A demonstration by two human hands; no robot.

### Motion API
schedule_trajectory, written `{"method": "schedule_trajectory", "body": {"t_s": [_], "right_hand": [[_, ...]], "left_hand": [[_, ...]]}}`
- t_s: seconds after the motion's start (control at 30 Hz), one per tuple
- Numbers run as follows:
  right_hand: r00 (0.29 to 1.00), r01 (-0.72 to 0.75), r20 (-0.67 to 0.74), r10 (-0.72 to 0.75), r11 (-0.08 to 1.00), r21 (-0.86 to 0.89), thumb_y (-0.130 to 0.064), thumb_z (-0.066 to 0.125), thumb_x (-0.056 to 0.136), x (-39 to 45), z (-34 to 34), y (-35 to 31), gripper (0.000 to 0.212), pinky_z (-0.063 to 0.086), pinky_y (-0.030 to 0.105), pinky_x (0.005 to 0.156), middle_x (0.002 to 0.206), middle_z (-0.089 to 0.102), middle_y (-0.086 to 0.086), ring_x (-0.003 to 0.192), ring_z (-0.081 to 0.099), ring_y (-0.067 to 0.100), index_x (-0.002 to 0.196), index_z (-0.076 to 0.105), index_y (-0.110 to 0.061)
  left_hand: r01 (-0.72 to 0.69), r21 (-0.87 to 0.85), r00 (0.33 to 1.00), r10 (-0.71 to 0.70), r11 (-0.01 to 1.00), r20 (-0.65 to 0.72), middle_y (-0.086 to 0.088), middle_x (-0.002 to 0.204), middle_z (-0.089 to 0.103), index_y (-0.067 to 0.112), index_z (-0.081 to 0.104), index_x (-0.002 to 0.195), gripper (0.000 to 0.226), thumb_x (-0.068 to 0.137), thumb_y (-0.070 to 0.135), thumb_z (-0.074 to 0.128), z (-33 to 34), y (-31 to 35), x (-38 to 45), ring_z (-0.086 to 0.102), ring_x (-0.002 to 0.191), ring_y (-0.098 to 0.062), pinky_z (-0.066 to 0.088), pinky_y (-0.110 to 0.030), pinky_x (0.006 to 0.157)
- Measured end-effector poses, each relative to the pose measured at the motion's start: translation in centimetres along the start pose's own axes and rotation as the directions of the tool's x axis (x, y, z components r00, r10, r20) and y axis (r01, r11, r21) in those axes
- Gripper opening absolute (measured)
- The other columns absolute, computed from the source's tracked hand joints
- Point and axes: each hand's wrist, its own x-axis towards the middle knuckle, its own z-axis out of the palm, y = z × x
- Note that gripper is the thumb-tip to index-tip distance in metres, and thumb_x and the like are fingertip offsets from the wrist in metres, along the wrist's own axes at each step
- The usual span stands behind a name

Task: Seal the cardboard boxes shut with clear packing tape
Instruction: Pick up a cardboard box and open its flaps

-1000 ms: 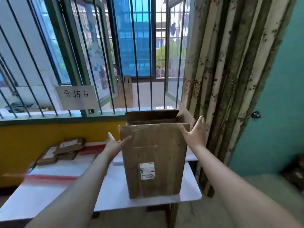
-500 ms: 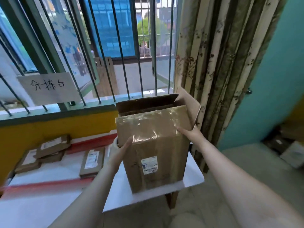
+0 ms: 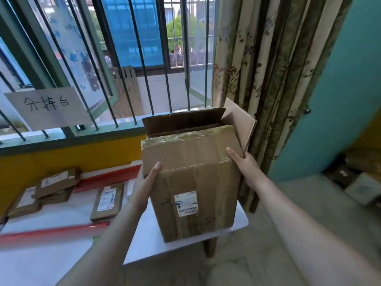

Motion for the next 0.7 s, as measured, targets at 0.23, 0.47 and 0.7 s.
{"method": "schedule_trajectory", "body": {"t_s": [0.23,0.47,0.7], "right_hand": [[0.983,0.017,-0.182,-0.016,1.0,0.002,-0.067,0.071,0.074,-3.2,-6.0,-2.4,0.083,0.043,0.041,0.108,0.133,0.058,0.0,0.123,0.055,0.021,0.136,0.051,-0.016],[0.894,-0.004,-0.447,0.038,0.997,0.077,-0.078,0.072,0.054,-9.8,-13.7,-2.4,0.112,0.042,0.039,0.109,0.133,0.056,-0.004,0.121,0.054,0.018,0.145,0.044,-0.019],[0.759,0.05,-0.651,0.017,0.995,0.084,-0.085,0.071,0.052,-20.2,-24.4,-1.1,0.092,0.045,0.045,0.107,0.12,0.063,-0.011,0.117,0.059,0.018,0.126,0.055,-0.034]], "left_hand": [[-0.014,-0.007,0.996,0.014,1.0,0.088,0.006,0.117,0.068,0.031,0.052,0.137,0.056,0.089,0.058,0.064,6.2,3.4,-0.9,0.069,0.1,-0.014,0.056,-0.021,0.064],[-0.102,0.019,0.944,0.09,0.995,0.317,0.006,0.121,0.069,0.034,0.053,0.14,0.072,0.079,0.069,0.068,14.6,4.2,-1.9,0.07,0.102,-0.012,0.058,-0.023,0.068],[-0.091,0.056,0.877,0.053,0.994,0.478,0.005,0.111,0.073,0.034,0.06,0.132,0.056,0.084,0.063,0.069,25.8,4.9,-9.2,0.071,0.098,-0.017,0.058,-0.033,0.076]]}}
